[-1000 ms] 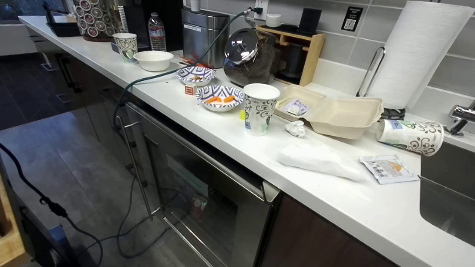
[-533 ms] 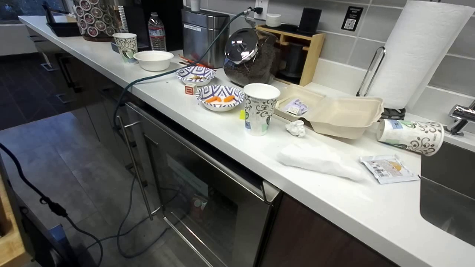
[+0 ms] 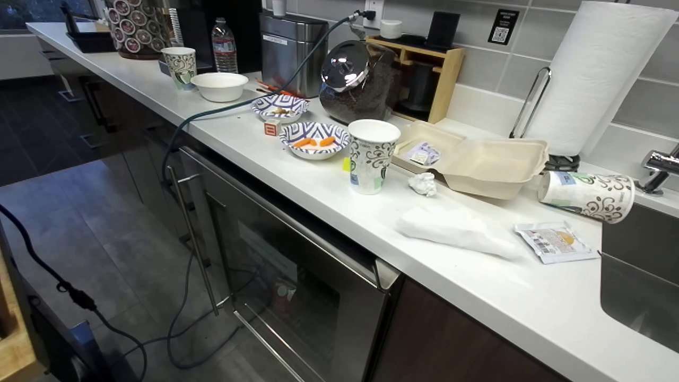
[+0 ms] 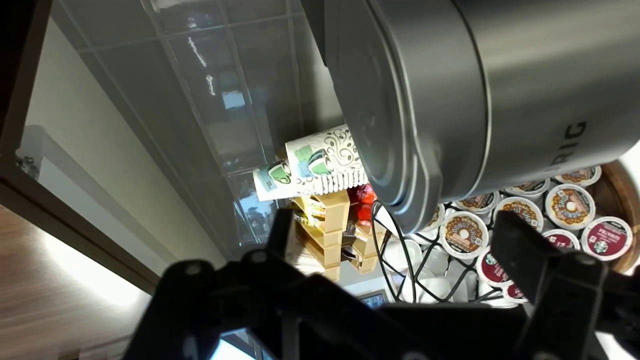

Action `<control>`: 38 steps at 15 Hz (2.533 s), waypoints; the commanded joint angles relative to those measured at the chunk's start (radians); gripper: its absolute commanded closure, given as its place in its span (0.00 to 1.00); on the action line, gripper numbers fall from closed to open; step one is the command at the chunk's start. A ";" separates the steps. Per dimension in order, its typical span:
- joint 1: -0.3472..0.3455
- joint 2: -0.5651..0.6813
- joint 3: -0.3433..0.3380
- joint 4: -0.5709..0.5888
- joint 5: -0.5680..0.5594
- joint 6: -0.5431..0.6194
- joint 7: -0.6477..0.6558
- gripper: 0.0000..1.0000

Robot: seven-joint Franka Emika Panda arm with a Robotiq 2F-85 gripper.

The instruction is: Open the coffee machine

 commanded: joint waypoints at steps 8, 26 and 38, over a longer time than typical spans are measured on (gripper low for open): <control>0.100 0.000 -0.104 0.059 0.094 0.012 -0.069 0.00; 0.224 0.075 -0.184 0.382 0.160 -0.029 -0.297 0.00; 0.011 -0.323 -0.033 0.022 0.168 -0.302 0.269 0.00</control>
